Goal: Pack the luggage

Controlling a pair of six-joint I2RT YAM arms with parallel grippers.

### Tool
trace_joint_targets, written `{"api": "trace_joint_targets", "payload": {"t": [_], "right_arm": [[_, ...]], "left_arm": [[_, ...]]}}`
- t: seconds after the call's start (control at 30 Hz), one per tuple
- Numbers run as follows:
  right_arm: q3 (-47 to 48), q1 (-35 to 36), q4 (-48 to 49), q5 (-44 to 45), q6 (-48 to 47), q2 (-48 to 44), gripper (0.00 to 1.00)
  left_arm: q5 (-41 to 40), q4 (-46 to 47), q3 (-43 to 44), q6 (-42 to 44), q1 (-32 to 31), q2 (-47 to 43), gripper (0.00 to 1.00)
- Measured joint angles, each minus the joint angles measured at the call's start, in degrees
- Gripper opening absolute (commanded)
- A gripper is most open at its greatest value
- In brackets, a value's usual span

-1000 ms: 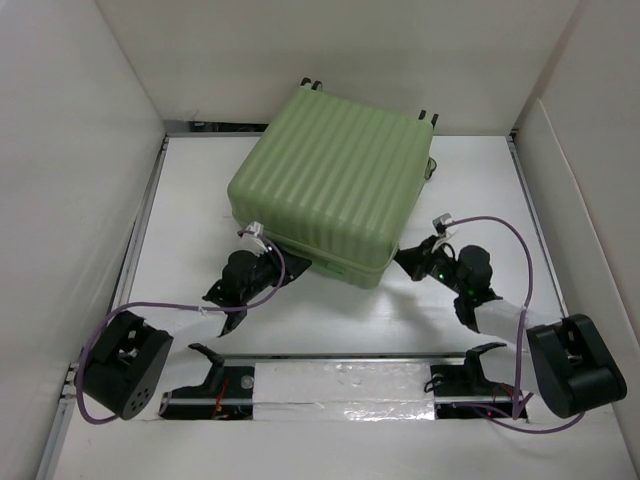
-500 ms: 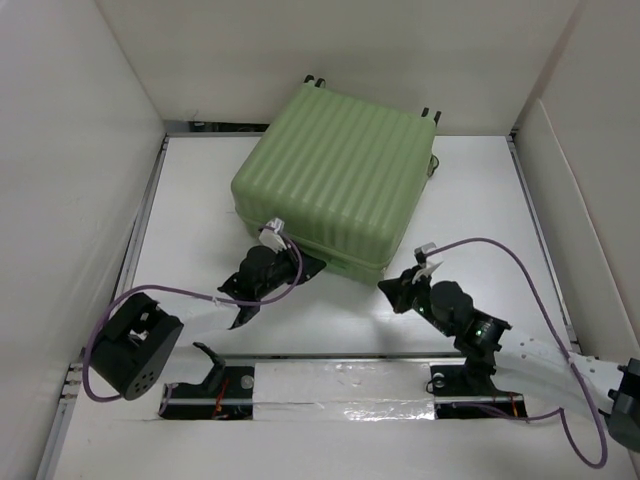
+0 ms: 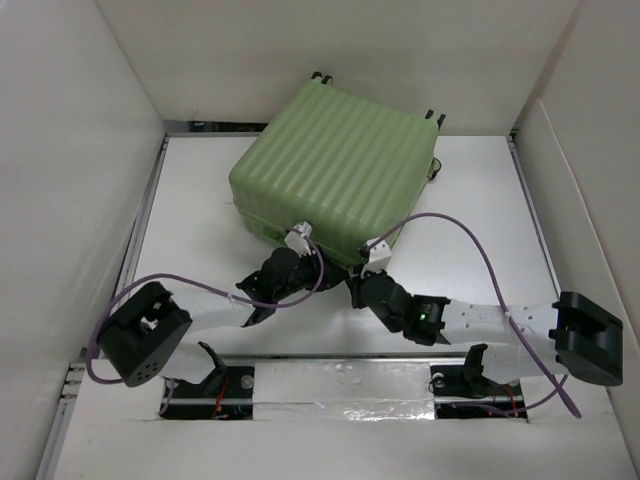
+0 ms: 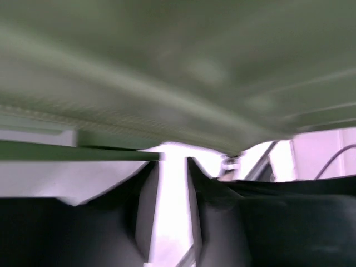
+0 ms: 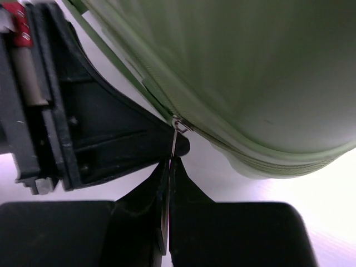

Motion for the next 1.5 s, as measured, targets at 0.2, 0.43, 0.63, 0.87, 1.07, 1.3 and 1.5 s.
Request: {"api": "trace_joint_targets", "payload": {"t": [0.2, 0.43, 0.63, 0.87, 1.07, 1.3, 1.5], "right_arm": [[-1.1, -0.5, 1.7, -3.2, 0.0, -1.9, 0.00], [-2.2, -0.9, 2.7, -6.1, -1.1, -3.1, 0.00], [-1.3, -0.9, 3.0, -8.8, -2.2, -1.6, 0.00], [2.3, 1.2, 4.1, -14.0, -2.0, 1.9, 0.70], [1.8, 3.0, -5.6, -16.6, -1.8, -13.2, 0.72], [1.5, -8.3, -18.4, -8.9, -1.2, -33.1, 0.00], [1.2, -41.5, -16.4, -16.3, -4.2, -27.1, 0.16]], "left_arm": [[-8.5, -13.1, -1.1, 3.5, 7.0, -20.4, 0.42], [-15.3, -16.1, 6.9, 3.7, 32.1, -31.5, 0.53], [-12.9, -14.9, 19.3, -0.5, 43.9, -14.4, 0.56], [-3.2, -22.7, 39.0, 1.4, 50.1, 11.5, 0.56], [3.3, -26.6, 46.7, 4.0, 49.5, 23.2, 0.57], [4.2, -25.8, 46.7, 5.3, 49.0, 24.0, 0.57], [2.0, -18.9, 39.5, 4.1, 48.6, 20.3, 0.56]]}}
